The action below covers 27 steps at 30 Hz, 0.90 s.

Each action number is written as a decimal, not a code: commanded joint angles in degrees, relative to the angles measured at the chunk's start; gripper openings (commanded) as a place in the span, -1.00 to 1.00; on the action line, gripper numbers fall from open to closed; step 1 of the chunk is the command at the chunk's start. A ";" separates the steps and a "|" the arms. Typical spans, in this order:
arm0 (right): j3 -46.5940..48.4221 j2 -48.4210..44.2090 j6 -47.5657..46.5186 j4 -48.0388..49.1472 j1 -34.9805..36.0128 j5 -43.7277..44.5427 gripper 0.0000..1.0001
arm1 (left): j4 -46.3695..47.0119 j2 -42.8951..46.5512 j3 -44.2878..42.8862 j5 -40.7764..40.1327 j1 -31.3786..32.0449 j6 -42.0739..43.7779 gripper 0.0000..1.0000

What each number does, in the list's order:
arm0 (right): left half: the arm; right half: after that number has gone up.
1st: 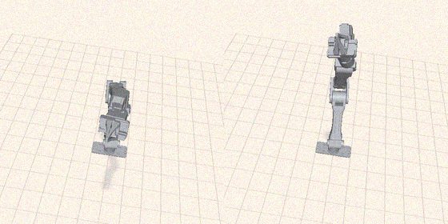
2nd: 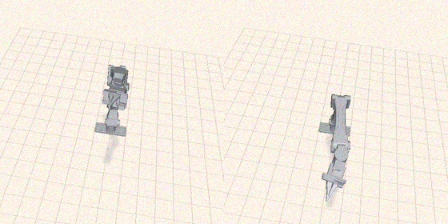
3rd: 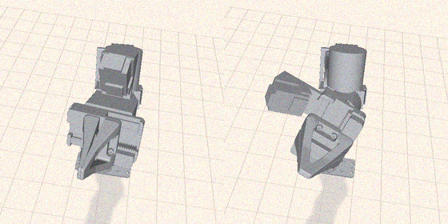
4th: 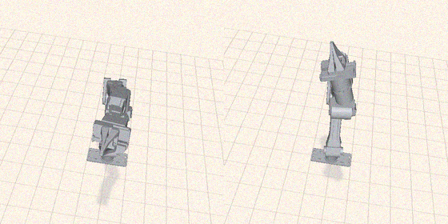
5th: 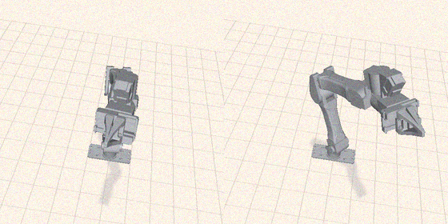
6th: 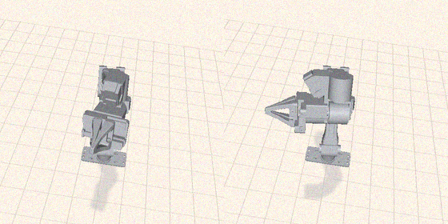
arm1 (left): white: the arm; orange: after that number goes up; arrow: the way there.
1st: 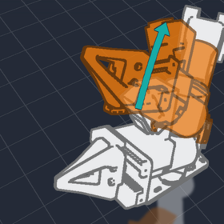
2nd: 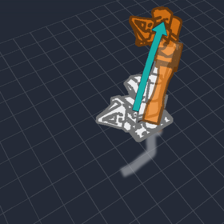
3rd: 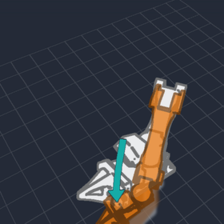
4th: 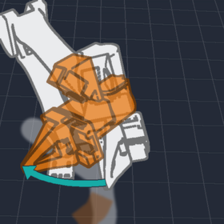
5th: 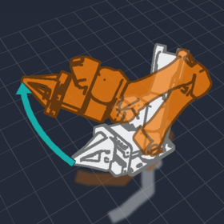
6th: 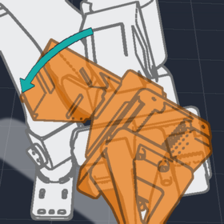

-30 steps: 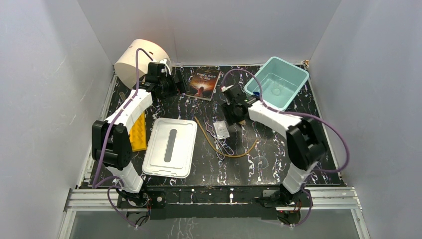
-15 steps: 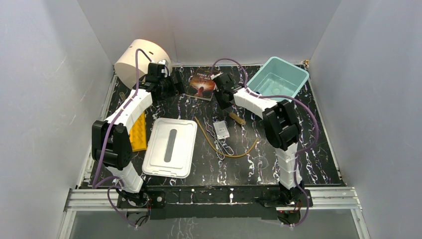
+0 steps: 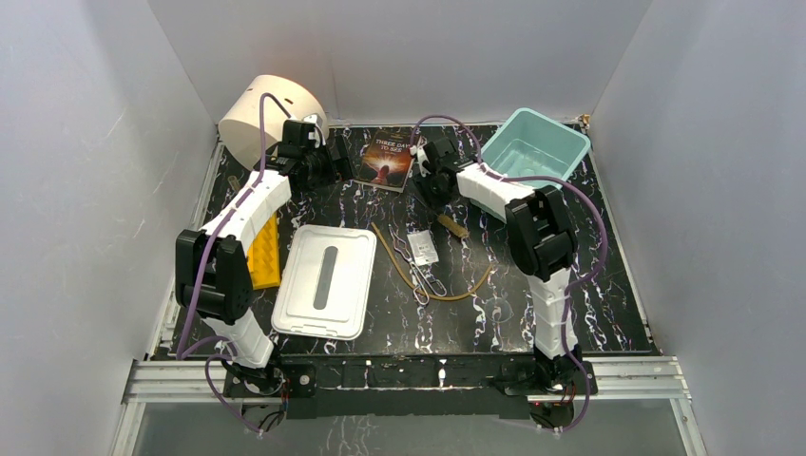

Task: Organize the chemistry lab equipment

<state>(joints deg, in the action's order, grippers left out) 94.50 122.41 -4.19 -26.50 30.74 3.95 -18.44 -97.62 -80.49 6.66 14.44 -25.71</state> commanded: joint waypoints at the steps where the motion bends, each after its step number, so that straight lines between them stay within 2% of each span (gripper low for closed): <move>1: 2.36 0.64 -2.26 -0.89 0.04 -5.94 0.03 | -0.89 0.86 -1.04 1.84 -0.11 0.70 0.97; 6: 3.98 2.08 -2.23 -2.15 0.02 -2.12 0.02 | -0.90 0.58 -1.23 1.38 -0.14 0.52 0.97; 12: 5.04 3.74 -1.91 -3.50 -0.03 -1.61 -0.06 | -0.97 0.11 -1.60 1.60 -0.16 0.53 0.97; 14: 5.44 4.18 -1.96 -4.21 0.02 -1.61 -0.20 | -0.98 -0.01 -1.91 1.69 -0.11 0.64 0.97; 20: 6.93 6.13 -1.75 -5.57 0.18 -1.77 -0.40 | -1.64 -0.89 -3.24 1.99 -0.11 1.66 0.97; 27: 7.75 4.79 -2.50 -5.73 0.41 1.63 -0.96 | -1.82 -0.73 -3.44 1.94 -0.14 1.62 0.97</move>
<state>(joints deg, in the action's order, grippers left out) 100.31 127.35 -6.02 -30.52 30.98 2.83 -18.98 -98.91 -81.95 7.94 14.44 -24.84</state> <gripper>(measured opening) 0.078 0.982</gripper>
